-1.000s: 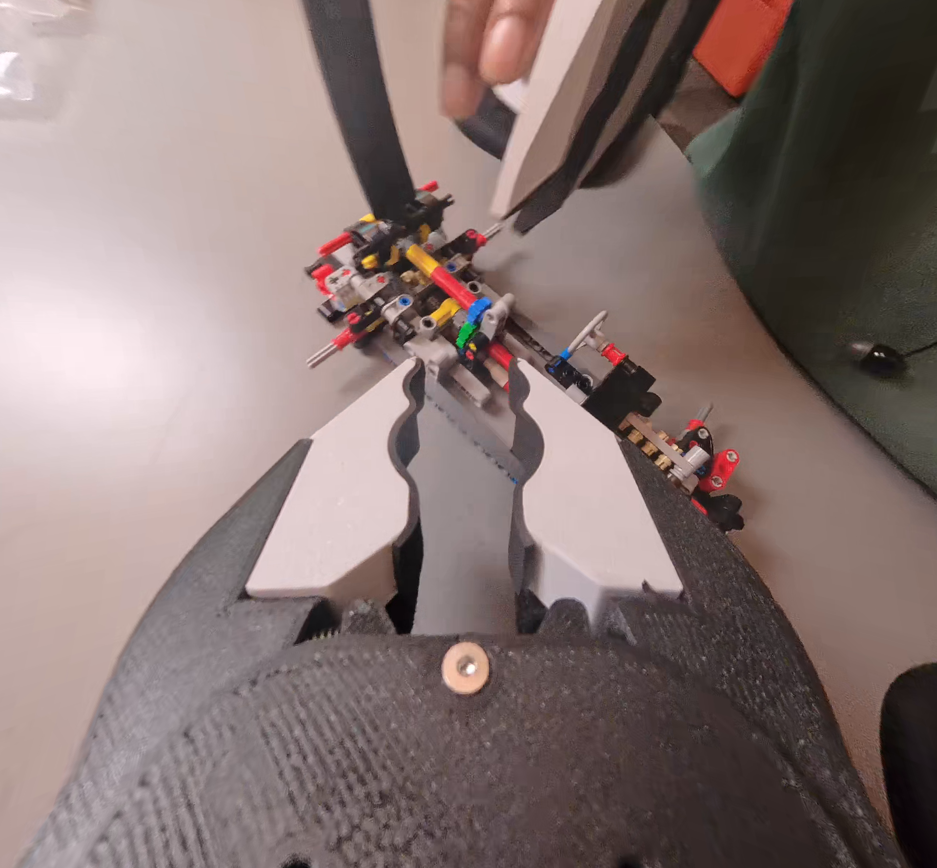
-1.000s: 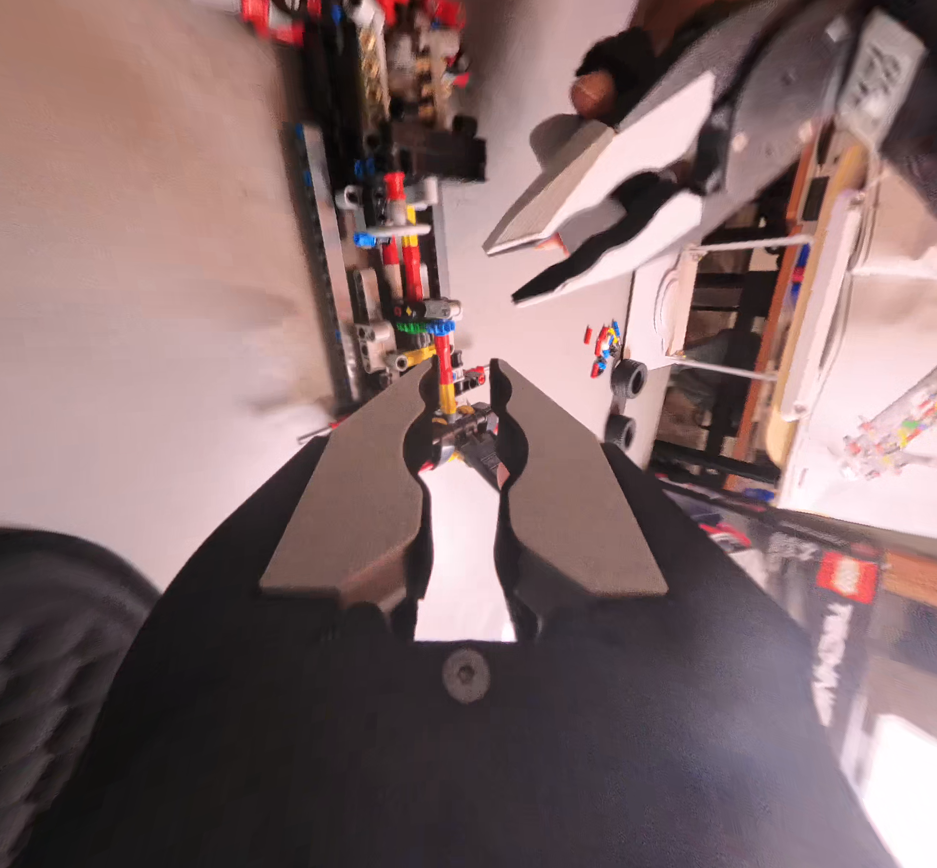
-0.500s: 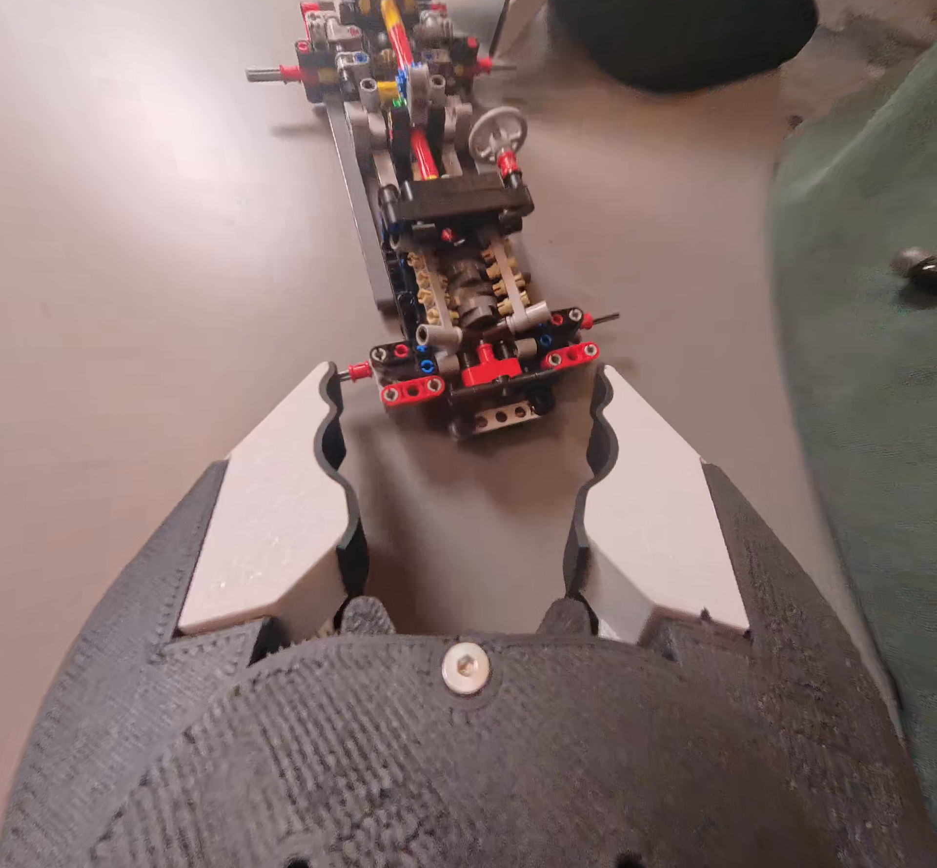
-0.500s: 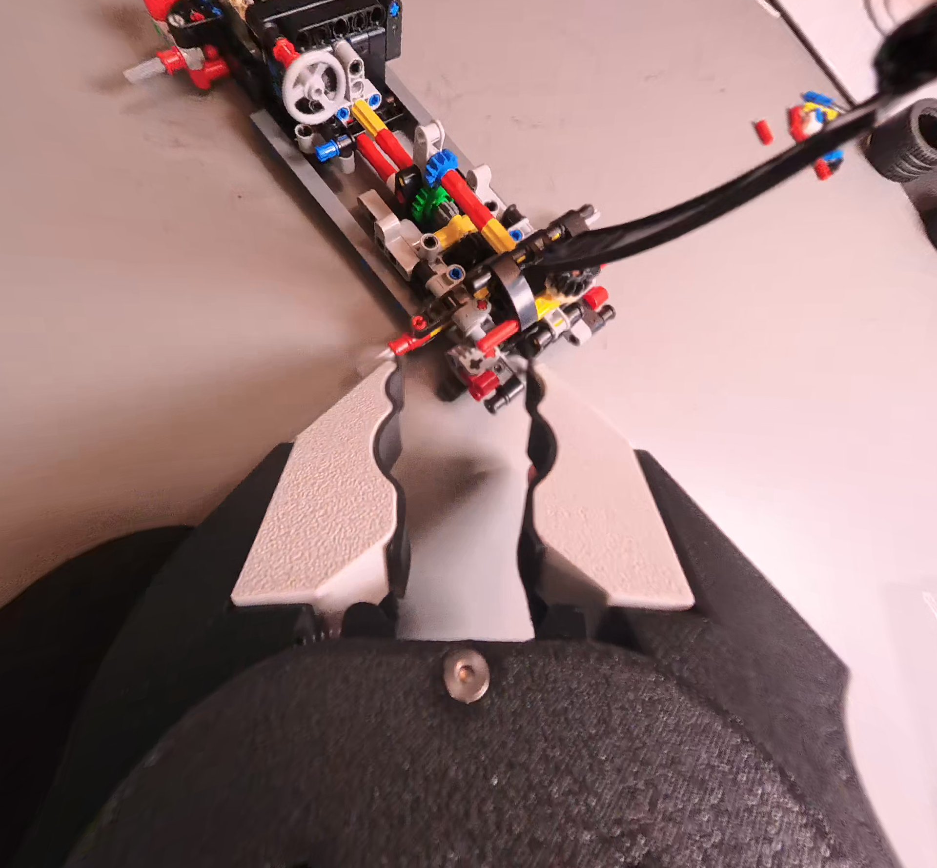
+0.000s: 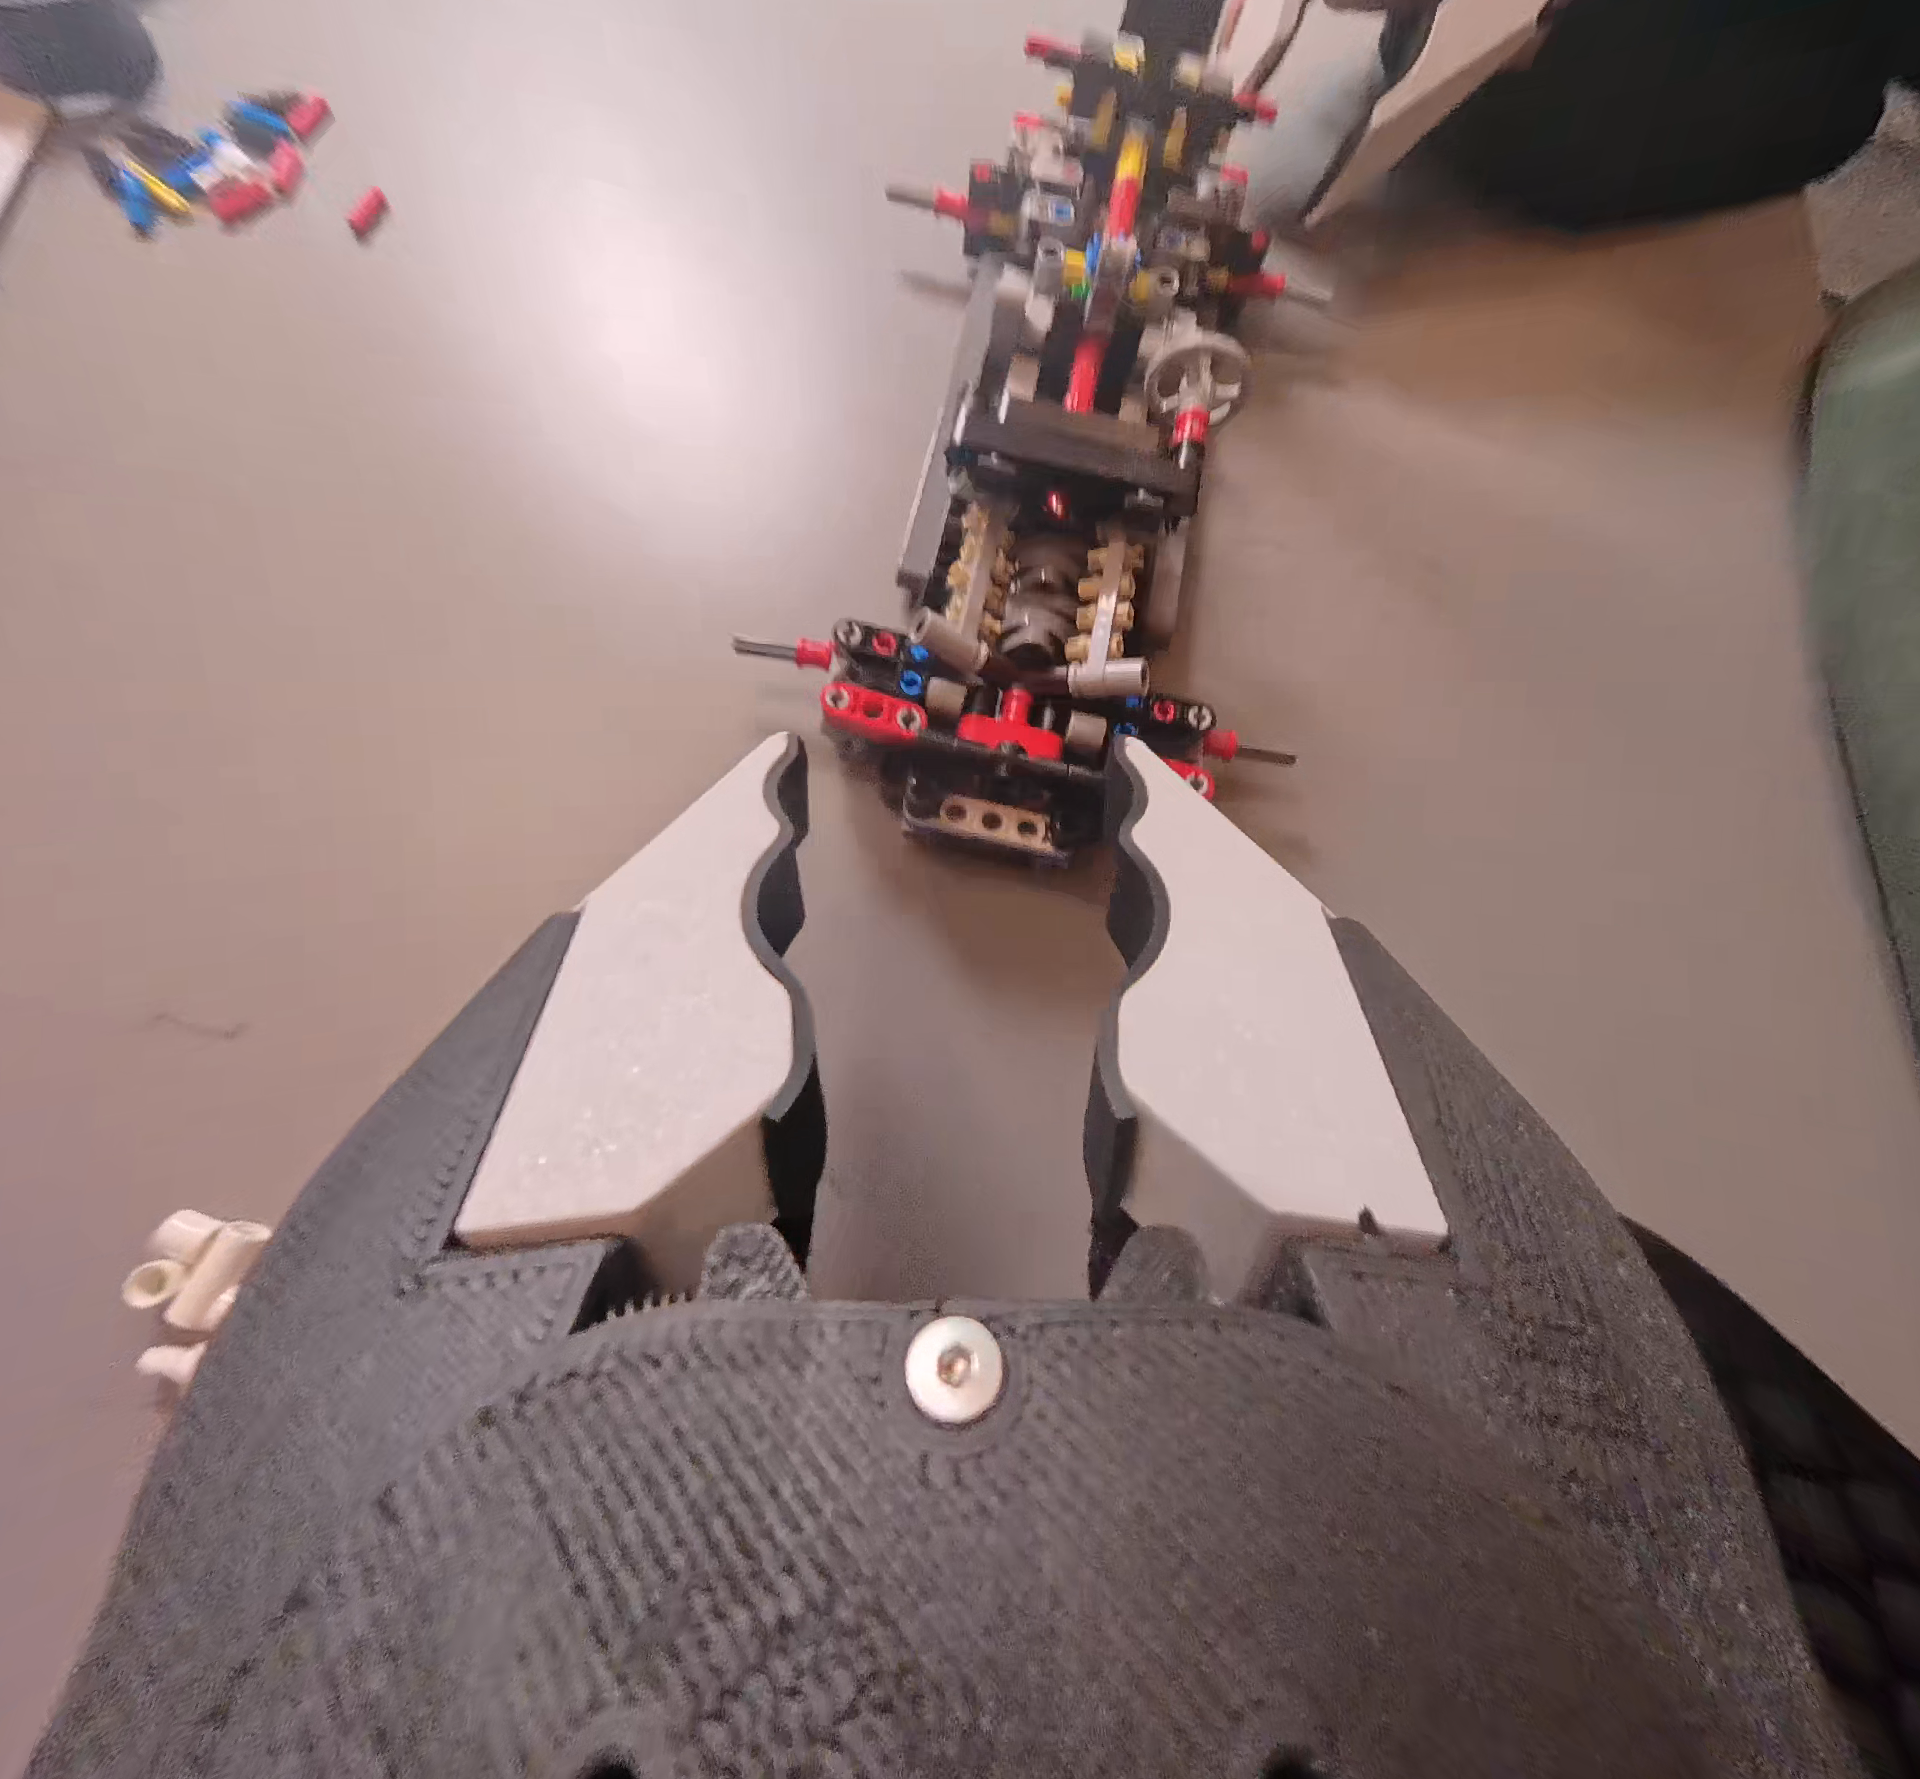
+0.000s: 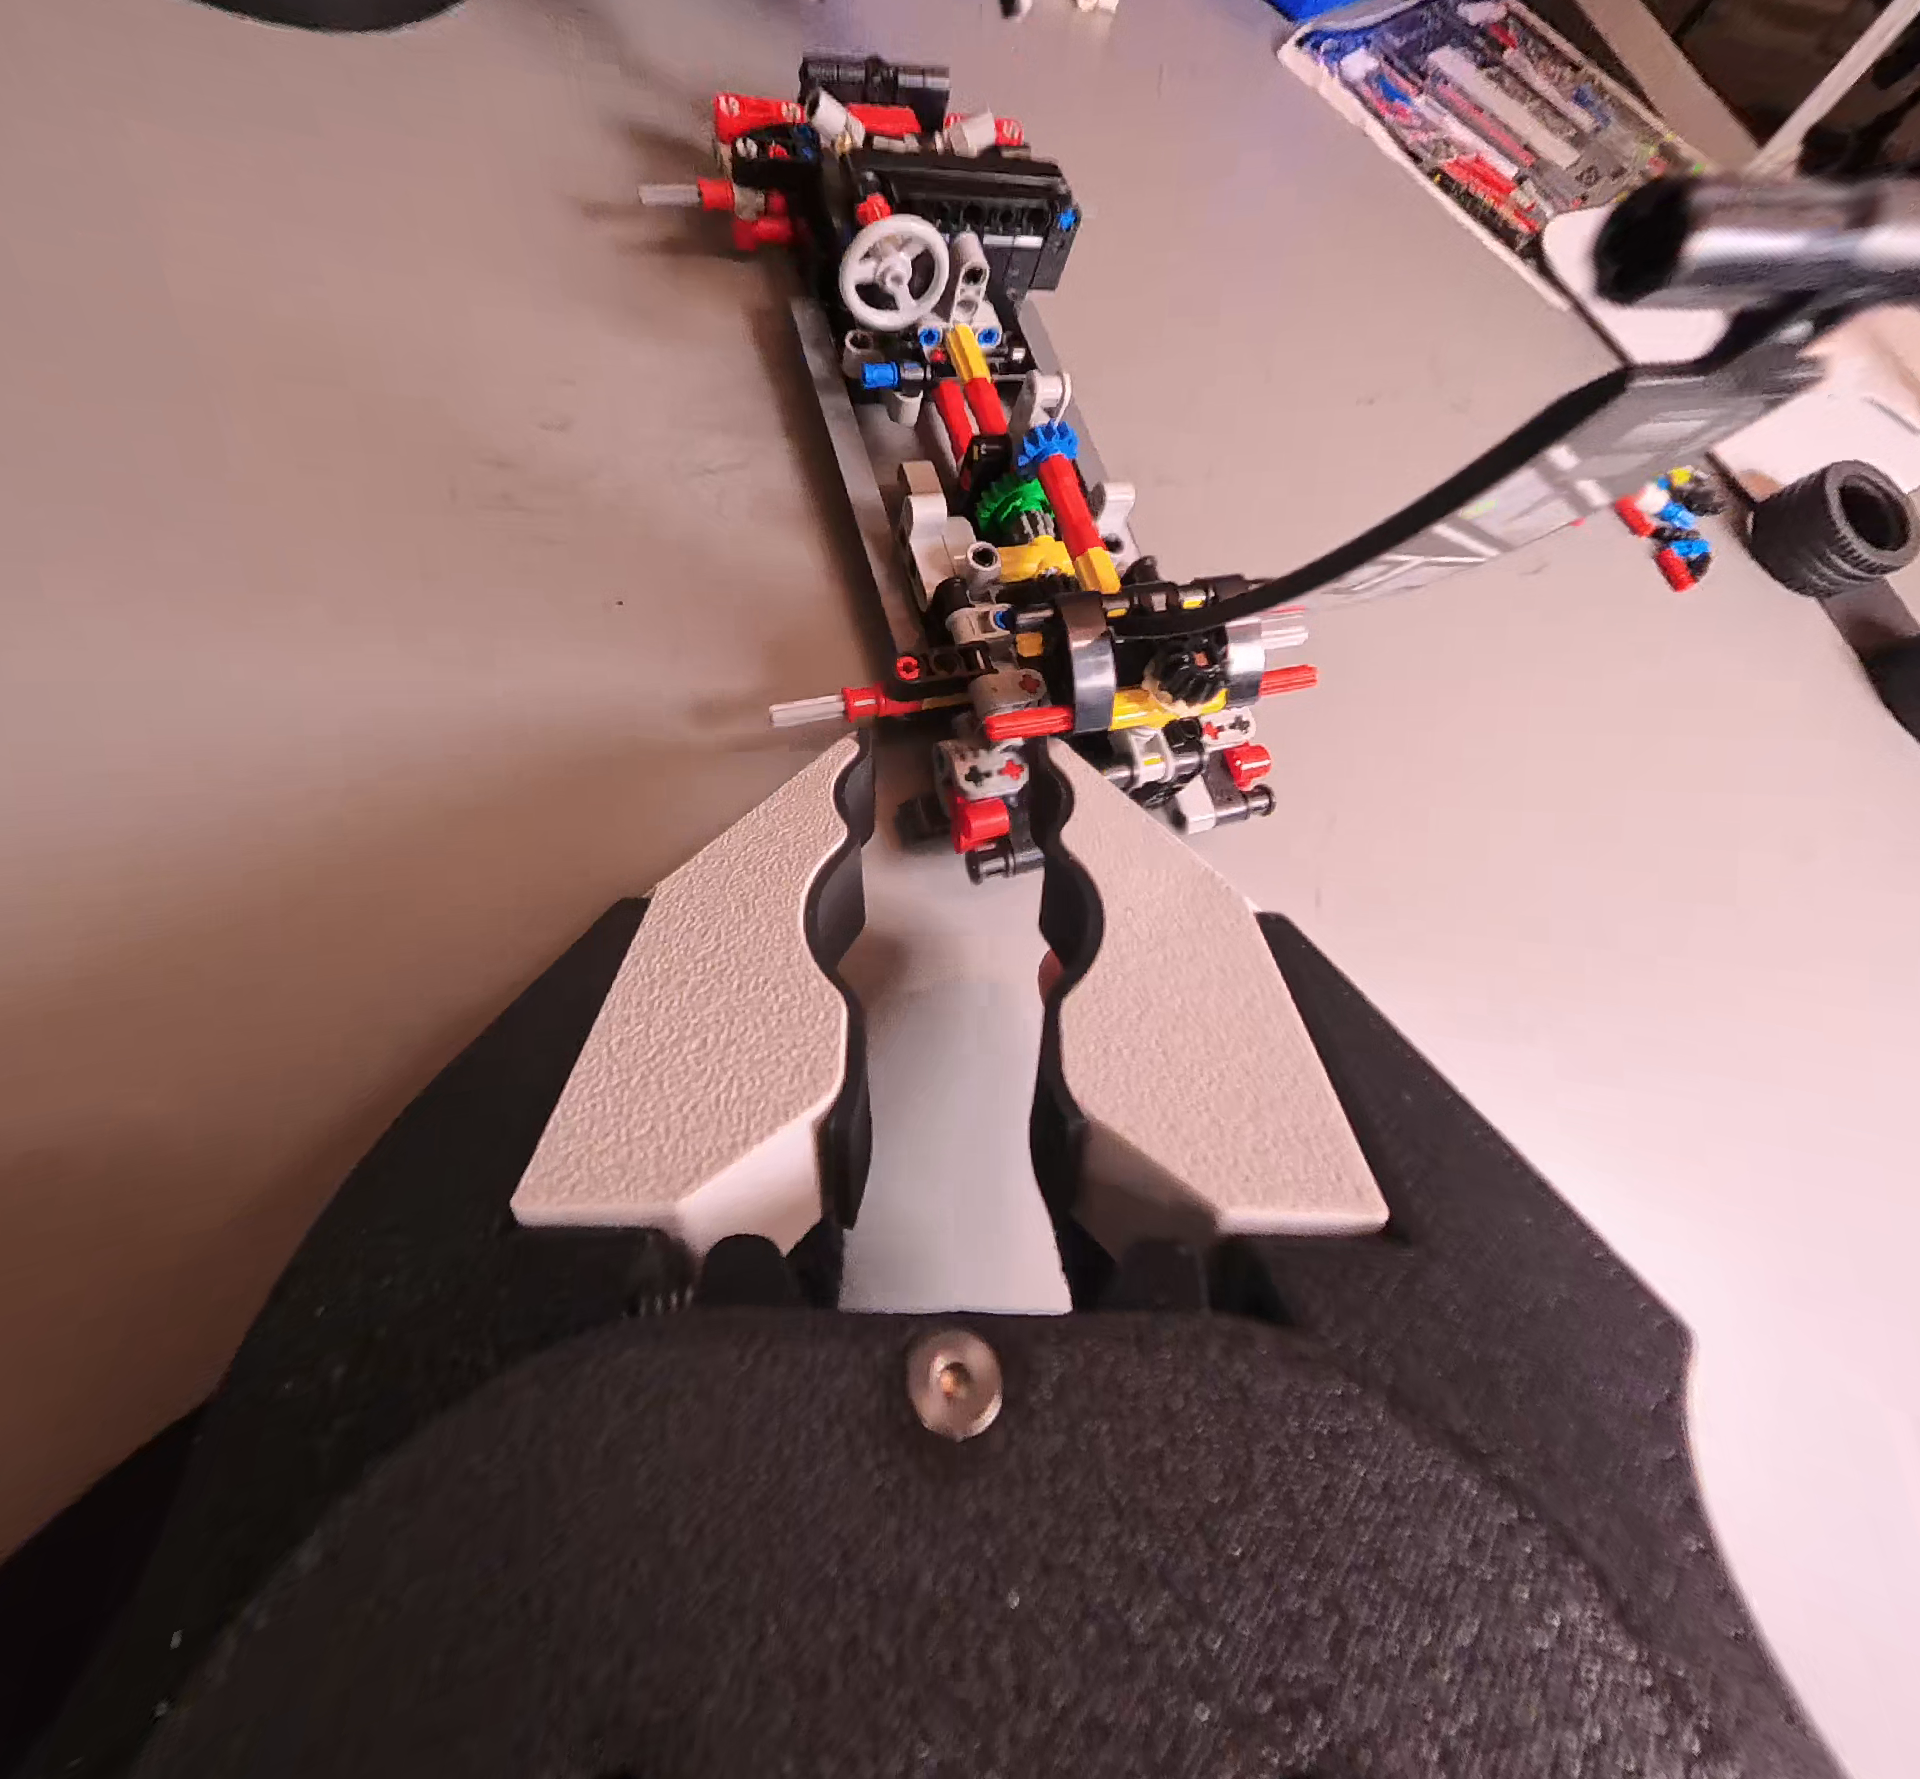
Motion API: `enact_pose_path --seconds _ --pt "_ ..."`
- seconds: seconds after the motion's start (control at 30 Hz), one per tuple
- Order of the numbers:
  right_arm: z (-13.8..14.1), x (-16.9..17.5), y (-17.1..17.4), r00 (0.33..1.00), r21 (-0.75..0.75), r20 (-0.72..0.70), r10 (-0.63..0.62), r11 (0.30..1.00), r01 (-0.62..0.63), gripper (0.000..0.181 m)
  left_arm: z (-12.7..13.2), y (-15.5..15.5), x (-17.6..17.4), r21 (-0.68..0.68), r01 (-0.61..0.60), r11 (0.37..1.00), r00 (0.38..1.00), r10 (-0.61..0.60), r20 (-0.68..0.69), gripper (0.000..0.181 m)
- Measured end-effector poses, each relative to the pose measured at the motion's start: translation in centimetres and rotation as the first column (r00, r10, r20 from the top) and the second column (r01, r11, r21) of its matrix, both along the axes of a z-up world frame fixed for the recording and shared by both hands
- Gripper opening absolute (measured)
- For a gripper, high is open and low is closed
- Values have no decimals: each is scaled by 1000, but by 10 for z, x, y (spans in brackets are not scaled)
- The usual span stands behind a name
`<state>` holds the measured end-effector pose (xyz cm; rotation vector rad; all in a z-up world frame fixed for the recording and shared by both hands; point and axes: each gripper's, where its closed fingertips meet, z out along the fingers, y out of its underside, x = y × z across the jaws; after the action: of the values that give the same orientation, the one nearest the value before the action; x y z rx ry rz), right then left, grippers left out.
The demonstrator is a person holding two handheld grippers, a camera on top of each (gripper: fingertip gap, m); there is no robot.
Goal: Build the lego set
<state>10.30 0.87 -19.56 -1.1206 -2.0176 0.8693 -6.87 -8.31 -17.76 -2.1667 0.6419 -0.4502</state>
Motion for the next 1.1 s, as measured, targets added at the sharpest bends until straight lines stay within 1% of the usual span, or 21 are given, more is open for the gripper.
enact_pose_path --seconds 0.07,0.13,0.23,0.33,0.4,0.43,0.5,0.53,0.63,0.73,0.83,0.93,1.0,1.1 --pt "9 1 1 1000 -36 -28 4 999 -5 26 14 8 4 44 -13 999 1000 12 19 45" --pt "18 0 3 998 -46 -68 -3 999 0 25 20 16 13 76 1 997 1000 -1 -2 36" --pt "20 1 4 998 -69 -69 -7 998 2 23 26 31 39 99 66 993 998 -67 0 27" --pt "30 2 -10 996 -96 -84 30 995 -39 19 25 48 62 80 143 986 990 -143 -12 21" --pt "41 -2 -24 993 -69 -103 59 995 -67 14 21 57 75 60 210 976 977 -207 -44 19" --pt "45 -6 -27 993 -37 -103 53 998 -57 12 17 62 79 50 245 968 968 -241 -75 17" --pt "47 -17 -30 995 26 -86 42 999 -40 12 6 73 84 27 314 949 938 -306 -162 16" --pt "45 -21 -32 996 41 -68 49 998 -46 12 2 76 88 19 354 935 920 -345 -186 17" --pt "36 -30 -26 1000 74 -5 29 997 -28 12 -3 77 100 -2 488 873 852 -477 -217 19" --pt "30 -32 -23 999 78 50 1 997 -5 12 -3 75 102 -29 577 817 784 -563 -262 21" --pt "26 -36 -16 994 142 89 -65 988 52 12 -8 77 99 -60 619 783 735 -604 -307 22" --pt "27 -41 -18 985 218 132 -107 973 77 13 -7 79 102 -51 672 738 694 -653 -303 21" --pt "26 -43 -22 974 299 193 -118 953 56 18 -8 80 103 -57 702 710 668 -683 -296 18" --pt "27 -50 -23 958 452 256 -131 892 1 22 -7 80 109 -53 731 680 648 -716 -260 16"
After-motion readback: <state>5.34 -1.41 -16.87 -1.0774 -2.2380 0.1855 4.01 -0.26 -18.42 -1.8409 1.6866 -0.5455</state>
